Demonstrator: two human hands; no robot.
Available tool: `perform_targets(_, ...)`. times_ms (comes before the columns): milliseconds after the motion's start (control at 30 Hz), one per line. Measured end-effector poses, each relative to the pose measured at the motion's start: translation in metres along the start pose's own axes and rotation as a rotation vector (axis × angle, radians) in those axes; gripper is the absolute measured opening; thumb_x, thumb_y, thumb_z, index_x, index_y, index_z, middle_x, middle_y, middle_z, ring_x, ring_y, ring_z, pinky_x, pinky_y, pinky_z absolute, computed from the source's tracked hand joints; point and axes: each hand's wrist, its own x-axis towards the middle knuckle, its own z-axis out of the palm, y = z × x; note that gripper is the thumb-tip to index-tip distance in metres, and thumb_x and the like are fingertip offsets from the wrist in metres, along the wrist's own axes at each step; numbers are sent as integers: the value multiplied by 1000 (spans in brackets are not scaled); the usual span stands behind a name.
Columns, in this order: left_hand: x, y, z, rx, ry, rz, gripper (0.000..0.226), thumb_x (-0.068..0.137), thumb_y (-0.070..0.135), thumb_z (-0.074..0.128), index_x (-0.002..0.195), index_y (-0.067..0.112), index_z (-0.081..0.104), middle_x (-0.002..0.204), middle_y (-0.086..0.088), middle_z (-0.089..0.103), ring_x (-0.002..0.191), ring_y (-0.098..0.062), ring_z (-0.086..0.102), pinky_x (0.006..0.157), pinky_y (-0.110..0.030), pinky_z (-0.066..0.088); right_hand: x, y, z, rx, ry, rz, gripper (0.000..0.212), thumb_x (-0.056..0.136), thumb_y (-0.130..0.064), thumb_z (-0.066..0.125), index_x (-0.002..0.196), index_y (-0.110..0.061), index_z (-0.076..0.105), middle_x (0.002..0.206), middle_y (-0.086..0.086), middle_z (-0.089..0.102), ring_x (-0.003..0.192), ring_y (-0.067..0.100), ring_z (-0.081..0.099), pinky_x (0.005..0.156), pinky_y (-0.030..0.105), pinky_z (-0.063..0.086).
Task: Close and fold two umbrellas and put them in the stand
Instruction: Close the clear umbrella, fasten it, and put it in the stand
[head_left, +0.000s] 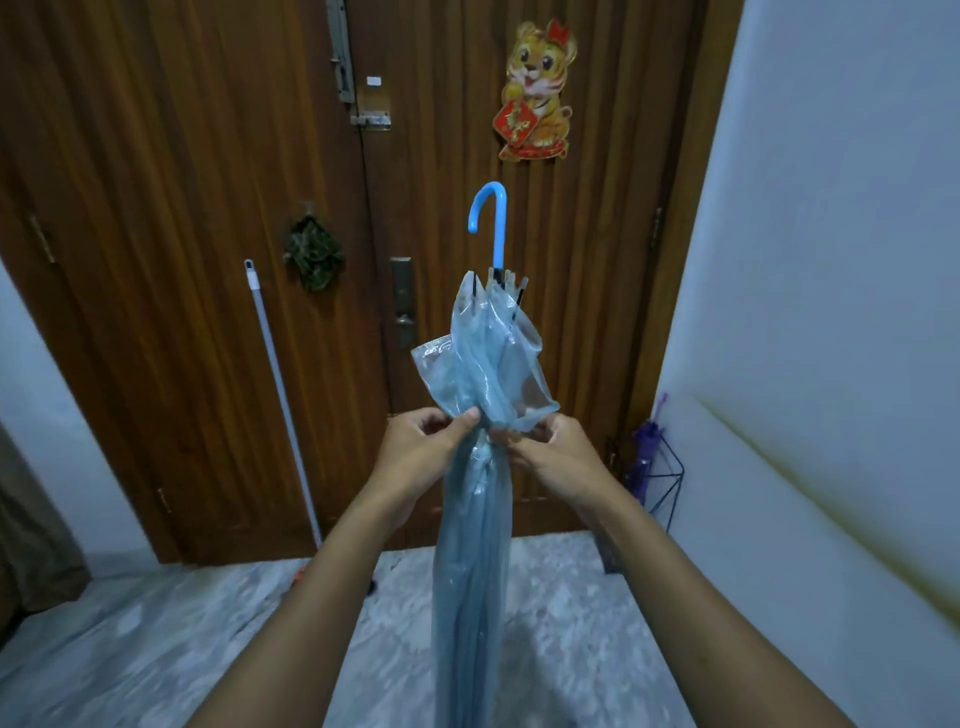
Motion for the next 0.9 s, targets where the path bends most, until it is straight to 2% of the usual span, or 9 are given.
perform_targets(100, 58, -5, 20, -39, -130, -22, 36, 87, 39, 68, 94, 4, 72, 96, -5, 76, 94, -22, 72, 82, -41, 60, 37, 3, -27, -54, 75, -24, 16, 83, -21, 75, 95, -27, 67, 95, -12, 74, 91, 2, 71, 76, 22, 59)
perform_targets(167, 99, -10, 34, -66, -211, -29, 39, 88, 38, 67, 97, 0, 70, 99, -8, 76, 97, -23, 72, 85, -45, 59, 66, 10, -45, -61, 148, -27, 23, 84, -18, 75, 106, -19, 68, 100, -7, 74, 90, 4, 72, 72, 20, 58)
perform_targets(233, 139, -16, 52, -88, -263, -32, 44, 89, 36, 67, 96, -7, 66, 103, -20, 72, 97, -27, 71, 87, -51, 56, 96, 18, -62, -57, 234, -10, 35, 83, -15, 76, 116, -12, 65, 107, 1, 74, 94, 10, 72, 76, 24, 59)
perform_targets(333, 196, -25, 82, -98, -324, -35, 42, 89, 35, 67, 93, -7, 65, 104, -28, 69, 87, -29, 67, 82, -48, 56, 137, 33, -88, -65, 371, 16, 34, 79, -14, 80, 111, -10, 68, 106, 4, 75, 98, 19, 72, 82, 33, 59)
perform_targets(533, 287, -46, 158, -89, -464, -44, 20, 88, 31, 69, 88, 11, 68, 89, -9, 76, 86, -25, 72, 78, -39, 56, 197, 67, -148, -75, 551, 31, 37, 83, -4, 75, 117, -9, 62, 108, 9, 73, 103, 24, 70, 87, 39, 59)
perform_targets(633, 328, -57, 201, -94, -524, -70, 12, 89, 28, 69, 91, 16, 66, 92, -9, 76, 87, -23, 73, 85, -46, 58, 228, 86, -183, -89, 614, 26, 32, 83, 1, 73, 100, -24, 62, 101, 5, 72, 104, 26, 69, 91, 44, 57)
perform_targets(700, 357, -65, 231, -85, -551, -74, 9, 90, 27, 67, 92, 18, 65, 92, -7, 76, 84, -21, 73, 83, -44, 59, 253, 103, -212, -114, 649, 27, 30, 83, 0, 73, 96, -25, 63, 100, 6, 72, 103, 26, 69, 91, 46, 57)
perform_targets(767, 388, -73, 266, -75, -576, -77, 6, 91, 26, 66, 91, 20, 64, 89, -5, 75, 81, -18, 72, 80, -40, 59, 280, 123, -246, -109, 683, 30, 31, 83, -2, 74, 105, -21, 63, 104, 7, 71, 103, 23, 69, 92, 45, 56)
perform_targets(900, 467, -100, 349, -40, -594, -100, 6, 91, 26, 65, 87, 24, 61, 80, -1, 74, 75, -16, 72, 73, -37, 59, 349, 167, -327, -96, 726, 51, 50, 83, -3, 74, 130, -4, 55, 114, 11, 69, 105, 19, 68, 90, 40, 58)
